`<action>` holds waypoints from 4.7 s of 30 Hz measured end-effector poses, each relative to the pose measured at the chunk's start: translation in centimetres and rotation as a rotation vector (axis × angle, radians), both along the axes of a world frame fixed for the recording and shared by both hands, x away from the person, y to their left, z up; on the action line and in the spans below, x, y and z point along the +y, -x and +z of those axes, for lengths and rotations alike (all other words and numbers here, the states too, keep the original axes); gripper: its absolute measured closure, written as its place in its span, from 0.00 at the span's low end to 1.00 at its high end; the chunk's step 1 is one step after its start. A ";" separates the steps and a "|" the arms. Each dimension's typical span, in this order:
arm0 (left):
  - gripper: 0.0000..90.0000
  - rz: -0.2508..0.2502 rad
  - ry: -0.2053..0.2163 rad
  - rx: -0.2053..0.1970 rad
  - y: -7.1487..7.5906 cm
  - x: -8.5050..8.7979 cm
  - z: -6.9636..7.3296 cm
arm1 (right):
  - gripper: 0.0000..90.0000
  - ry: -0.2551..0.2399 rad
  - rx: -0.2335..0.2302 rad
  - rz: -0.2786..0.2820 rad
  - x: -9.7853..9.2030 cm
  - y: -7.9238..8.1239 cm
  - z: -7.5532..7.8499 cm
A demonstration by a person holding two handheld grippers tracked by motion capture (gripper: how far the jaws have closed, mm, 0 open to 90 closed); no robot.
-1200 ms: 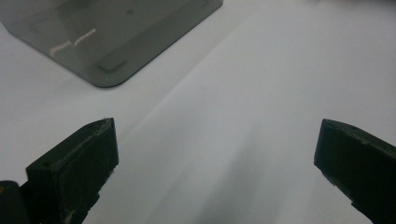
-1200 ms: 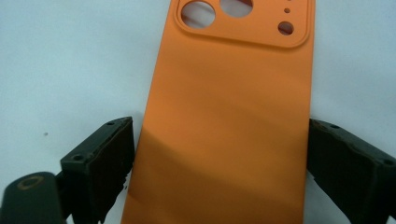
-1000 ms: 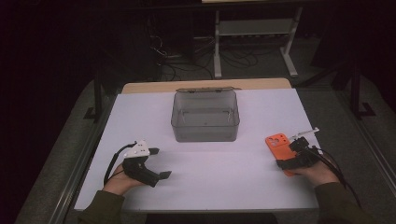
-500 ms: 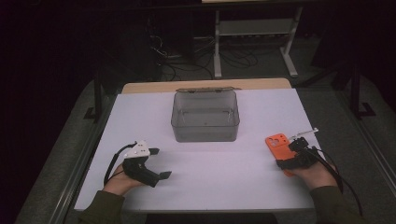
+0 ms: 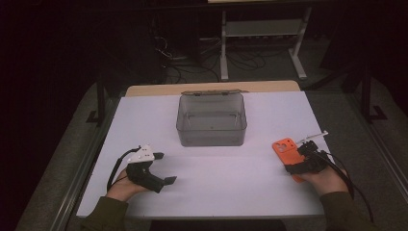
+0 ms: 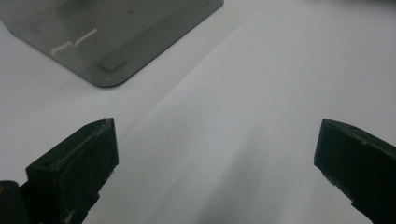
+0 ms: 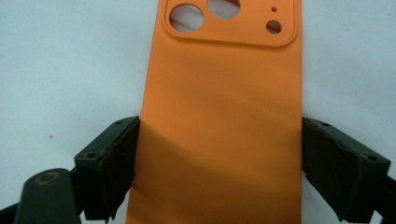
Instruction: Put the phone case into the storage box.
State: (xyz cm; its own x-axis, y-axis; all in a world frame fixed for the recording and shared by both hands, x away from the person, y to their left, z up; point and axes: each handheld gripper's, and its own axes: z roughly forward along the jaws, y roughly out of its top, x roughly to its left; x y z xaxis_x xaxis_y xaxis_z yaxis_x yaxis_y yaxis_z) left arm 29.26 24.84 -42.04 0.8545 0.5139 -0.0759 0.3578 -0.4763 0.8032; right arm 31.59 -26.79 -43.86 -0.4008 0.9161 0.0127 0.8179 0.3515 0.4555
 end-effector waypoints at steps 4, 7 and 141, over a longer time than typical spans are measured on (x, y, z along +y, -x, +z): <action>0.00 0.000 0.000 0.000 0.0 0.0 0.0 | 0.16 0.003 0.002 0.012 0.0 -0.1 0.1; 0.00 0.000 0.000 -0.001 0.0 0.0 0.0 | 0.16 -0.002 0.000 0.016 -0.1 -0.1 0.2; 0.00 -0.005 0.006 -0.008 0.2 -0.2 0.1 | 0.17 -0.101 -0.023 0.533 13.9 -0.3 4.1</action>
